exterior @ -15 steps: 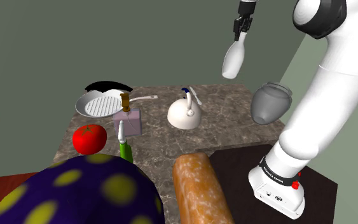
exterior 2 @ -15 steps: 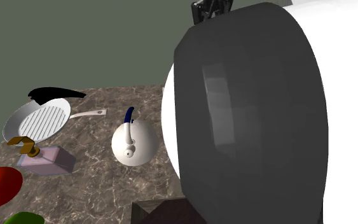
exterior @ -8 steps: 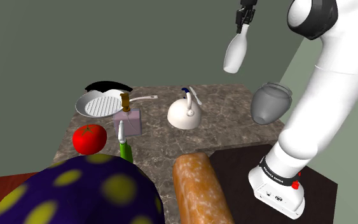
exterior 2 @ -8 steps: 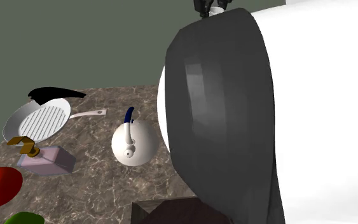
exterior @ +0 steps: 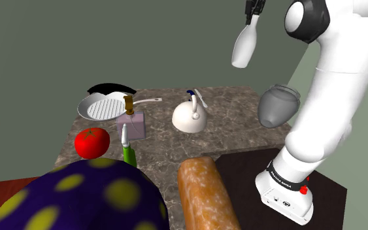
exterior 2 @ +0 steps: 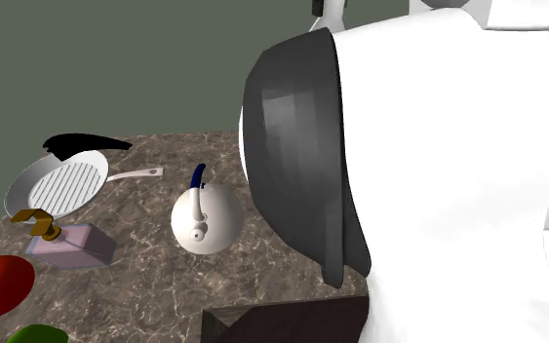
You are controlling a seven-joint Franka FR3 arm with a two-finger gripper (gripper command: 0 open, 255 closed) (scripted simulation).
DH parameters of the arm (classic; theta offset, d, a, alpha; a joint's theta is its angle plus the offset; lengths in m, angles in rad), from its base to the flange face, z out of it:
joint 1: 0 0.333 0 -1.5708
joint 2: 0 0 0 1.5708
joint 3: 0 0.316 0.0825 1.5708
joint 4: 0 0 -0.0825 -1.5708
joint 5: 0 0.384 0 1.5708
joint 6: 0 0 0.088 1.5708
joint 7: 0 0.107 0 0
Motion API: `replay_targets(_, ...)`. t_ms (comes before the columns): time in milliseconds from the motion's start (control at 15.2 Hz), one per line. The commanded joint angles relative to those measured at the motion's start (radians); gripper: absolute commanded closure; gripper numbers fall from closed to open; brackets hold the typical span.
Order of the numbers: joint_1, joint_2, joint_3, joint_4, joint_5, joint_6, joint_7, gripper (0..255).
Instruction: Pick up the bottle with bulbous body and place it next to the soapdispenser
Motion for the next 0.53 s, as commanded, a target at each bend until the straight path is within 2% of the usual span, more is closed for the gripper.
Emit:
replay_targets(0, -0.018, 0.030, -0.002, 0.072, 0.017, -0.045, -0.009, 255)
replay_targets(198, -0.060, 0.093, -0.004, 0.213, 0.052, -0.126, -0.021, 255)
replay_targets(396, -0.126, 0.179, 0.002, 0.396, 0.103, -0.223, -0.028, 255)
replay_targets(462, -0.066, 0.116, 0.001, 0.294, 0.067, -0.184, -0.005, 255)
